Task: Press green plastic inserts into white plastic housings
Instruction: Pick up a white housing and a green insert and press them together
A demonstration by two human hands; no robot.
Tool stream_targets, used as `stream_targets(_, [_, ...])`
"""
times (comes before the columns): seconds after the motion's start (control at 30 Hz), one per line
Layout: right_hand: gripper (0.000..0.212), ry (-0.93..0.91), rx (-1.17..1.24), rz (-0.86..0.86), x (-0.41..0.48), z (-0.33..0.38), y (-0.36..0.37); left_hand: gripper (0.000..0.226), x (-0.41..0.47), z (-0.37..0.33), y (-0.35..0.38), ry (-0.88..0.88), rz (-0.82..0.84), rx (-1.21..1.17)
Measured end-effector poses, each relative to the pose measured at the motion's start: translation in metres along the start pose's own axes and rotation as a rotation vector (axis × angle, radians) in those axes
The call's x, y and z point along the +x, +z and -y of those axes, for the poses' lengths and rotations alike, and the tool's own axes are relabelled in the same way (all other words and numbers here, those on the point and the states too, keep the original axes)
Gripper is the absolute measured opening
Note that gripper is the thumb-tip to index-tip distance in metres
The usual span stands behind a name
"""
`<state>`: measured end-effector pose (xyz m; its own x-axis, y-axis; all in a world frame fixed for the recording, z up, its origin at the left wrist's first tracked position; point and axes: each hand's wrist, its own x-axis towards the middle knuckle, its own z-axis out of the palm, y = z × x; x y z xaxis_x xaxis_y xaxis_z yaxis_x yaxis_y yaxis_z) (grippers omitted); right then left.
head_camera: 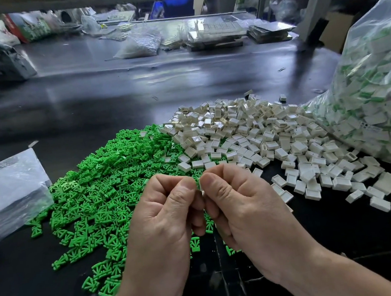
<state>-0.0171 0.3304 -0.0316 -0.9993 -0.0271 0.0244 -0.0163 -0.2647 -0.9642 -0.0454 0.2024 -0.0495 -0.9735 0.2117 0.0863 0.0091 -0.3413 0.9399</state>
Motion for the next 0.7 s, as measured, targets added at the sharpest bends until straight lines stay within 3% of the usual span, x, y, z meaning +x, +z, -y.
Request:
stream_targets(0.33, [0.023,-0.068,-0.035,-0.009,-0.001,-0.003,0.002,0.014,-0.002,-0.001,0.007,0.057,0.034,-0.050])
stream_targets(0.47, [0.026,0.017,-0.174,0.099,0.000,0.005,-0.004,0.048,0.012,-0.010,-0.011,0.114,0.006,0.209])
stream_targets(0.6, [0.014,0.033,-0.434,0.284,-0.008,-0.005,0.010,0.073,0.008,-0.013,-0.012,-0.064,0.124,-0.091])
stream_targets(0.7, [0.015,0.025,-0.468,0.279,-0.011,-0.011,0.019,0.073,-0.002,-0.015,-0.001,-0.083,0.178,-0.162])
